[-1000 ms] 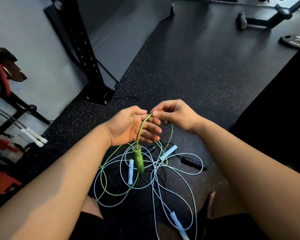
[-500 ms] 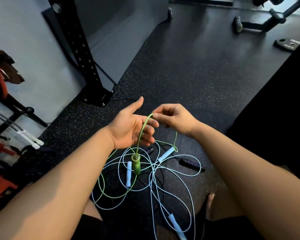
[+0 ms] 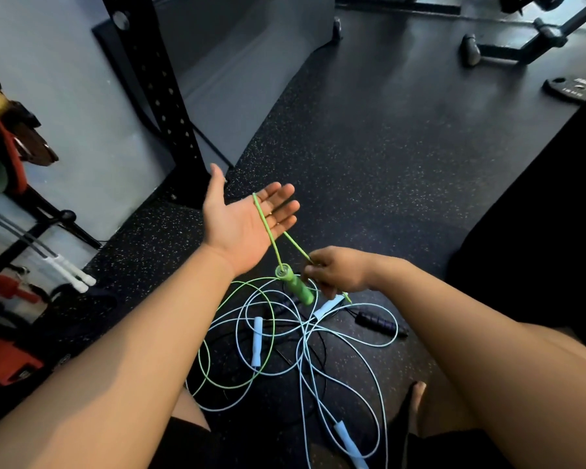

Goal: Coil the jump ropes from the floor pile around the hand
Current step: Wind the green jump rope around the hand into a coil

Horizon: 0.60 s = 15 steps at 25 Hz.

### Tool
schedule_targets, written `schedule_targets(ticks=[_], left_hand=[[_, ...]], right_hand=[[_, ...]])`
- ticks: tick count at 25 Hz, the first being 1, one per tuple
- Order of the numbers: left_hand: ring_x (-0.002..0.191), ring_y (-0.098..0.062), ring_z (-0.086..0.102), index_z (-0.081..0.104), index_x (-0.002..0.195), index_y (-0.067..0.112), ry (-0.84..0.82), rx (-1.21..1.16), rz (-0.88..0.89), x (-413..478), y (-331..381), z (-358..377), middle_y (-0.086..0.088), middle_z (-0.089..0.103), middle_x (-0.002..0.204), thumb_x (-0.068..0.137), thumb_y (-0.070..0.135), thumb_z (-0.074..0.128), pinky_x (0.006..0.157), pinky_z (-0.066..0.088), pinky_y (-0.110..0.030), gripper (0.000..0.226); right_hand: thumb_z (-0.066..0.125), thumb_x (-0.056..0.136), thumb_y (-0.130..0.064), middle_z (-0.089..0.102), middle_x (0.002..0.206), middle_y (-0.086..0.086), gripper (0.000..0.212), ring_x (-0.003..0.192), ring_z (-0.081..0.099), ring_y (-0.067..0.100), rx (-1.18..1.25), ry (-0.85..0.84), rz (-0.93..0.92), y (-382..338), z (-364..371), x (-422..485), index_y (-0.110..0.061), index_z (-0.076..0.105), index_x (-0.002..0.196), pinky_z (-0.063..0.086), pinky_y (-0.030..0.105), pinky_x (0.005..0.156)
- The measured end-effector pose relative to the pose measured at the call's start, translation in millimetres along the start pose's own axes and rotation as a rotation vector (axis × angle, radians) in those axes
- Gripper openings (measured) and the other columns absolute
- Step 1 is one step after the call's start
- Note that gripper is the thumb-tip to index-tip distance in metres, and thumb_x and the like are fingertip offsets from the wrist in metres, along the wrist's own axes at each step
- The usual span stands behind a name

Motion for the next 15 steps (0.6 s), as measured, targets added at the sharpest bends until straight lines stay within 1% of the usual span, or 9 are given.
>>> schedule_targets(ticks=[2, 3, 4, 6, 8, 10, 12, 13, 15], left_hand=[[0.112, -0.032, 0.069, 0.062, 0.114, 0.008, 0.037, -0.015, 0.045, 1.9, 9.6, -5.3, -0.012, 0.073, 0.118, 0.080, 0.093, 0.025, 0.107, 0.047, -0.044, 0.099], [0.115, -0.032, 0.069, 0.061, 0.118, 0.007, 0.071, 0.013, 0.062, 3.1, 13.2, -7.6, -0.012, 0.073, 0.121, 0.081, 0.093, 0.023, 0.109, 0.045, -0.044, 0.101], [0.117, -0.031, 0.069, 0.061, 0.121, 0.006, 0.116, 0.073, 0.070, 4.3, 14.5, -9.4, -0.012, 0.073, 0.121, 0.082, 0.093, 0.020, 0.110, 0.042, -0.045, 0.103], [0.117, -0.031, 0.069, 0.059, 0.126, 0.006, 0.207, 0.261, 0.049, 7.6, 9.9, -11.3, -0.013, 0.075, 0.119, 0.086, 0.089, 0.012, 0.115, 0.037, -0.045, 0.104], [0.114, -0.030, 0.070, 0.056, 0.131, 0.003, 0.240, 0.463, -0.015, 12.1, -1.7, -12.5, -0.014, 0.076, 0.116, 0.088, 0.086, 0.003, 0.117, 0.035, -0.046, 0.108], [0.100, -0.025, 0.074, 0.056, 0.131, -0.002, 0.194, 0.625, -0.112, 12.5, -12.8, -12.7, -0.014, 0.078, 0.103, 0.086, 0.086, -0.001, 0.116, 0.036, -0.047, 0.115], [0.080, -0.020, 0.074, 0.060, 0.125, -0.009, 0.069, 0.744, -0.248, 8.3, -20.6, -10.1, -0.015, 0.077, 0.087, 0.082, 0.088, -0.007, 0.109, 0.042, -0.045, 0.125], [0.082, -0.023, 0.074, 0.061, 0.122, -0.013, -0.016, 0.782, -0.313, 5.8, -24.5, -7.8, -0.021, 0.075, 0.088, 0.080, 0.089, -0.009, 0.104, 0.046, -0.044, 0.130], [0.099, -0.035, 0.072, 0.061, 0.118, -0.017, -0.177, 0.802, -0.442, 0.6, -31.7, -1.1, -0.035, 0.070, 0.107, 0.076, 0.092, -0.010, 0.102, 0.051, -0.042, 0.137]], right_hand=[[0.042, 0.106, -0.025, 0.061, 0.069, 0.004, 0.028, 0.065, 0.062, 0.023, -0.040, -0.038, -0.011, -6.9, 1.1, -2.9, -0.003, 0.060, 0.109, 0.057, 0.045, 0.070], [0.042, 0.106, -0.026, 0.061, 0.071, 0.002, 0.029, 0.065, 0.062, 0.020, -0.058, -0.035, -0.032, -11.6, 1.1, -4.4, -0.005, 0.061, 0.110, 0.057, 0.043, 0.070], [0.043, 0.106, -0.028, 0.064, 0.075, 0.001, 0.029, 0.067, 0.063, 0.017, -0.096, -0.021, -0.071, -17.3, 0.3, -6.6, -0.008, 0.064, 0.110, 0.057, 0.040, 0.071], [0.044, 0.104, -0.036, 0.068, 0.084, 0.003, 0.031, 0.075, 0.066, 0.019, -0.205, 0.022, -0.165, -27.7, -0.7, -9.9, -0.014, 0.066, 0.105, 0.056, 0.040, 0.075], [0.045, 0.103, -0.040, 0.064, 0.075, 0.001, 0.035, 0.069, 0.061, 0.019, -0.280, 0.103, -0.258, -36.1, -3.8, -14.7, -0.012, 0.064, 0.096, 0.051, 0.037, 0.069], [0.049, 0.103, -0.039, 0.057, 0.064, -0.006, 0.033, 0.059, 0.052, 0.009, -0.334, 0.235, -0.362, -41.8, -12.2, -20.1, -0.012, 0.066, 0.092, 0.042, 0.031, 0.061], [0.053, 0.099, -0.045, 0.061, 0.066, -0.008, 0.030, 0.059, 0.054, 0.007, -0.335, 0.359, -0.431, -40.8, -23.0, -23.9, -0.021, 0.070, 0.095, 0.046, 0.029, 0.061], [0.055, 0.097, -0.049, 0.064, 0.069, -0.008, 0.030, 0.061, 0.058, 0.009, -0.319, 0.410, -0.437, -36.6, -28.1, -24.0, -0.024, 0.071, 0.093, 0.049, 0.031, 0.062], [0.063, 0.090, -0.054, 0.068, 0.071, -0.009, 0.030, 0.064, 0.062, 0.010, -0.257, 0.479, -0.422, -27.3, -37.6, -23.9, -0.025, 0.071, 0.088, 0.052, 0.033, 0.062]])
Point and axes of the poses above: each hand's wrist, its own x-axis towards the middle knuckle, its own z-axis out of the palm, y = z × x, the point moved 1 cm from there along x, towards the middle knuckle
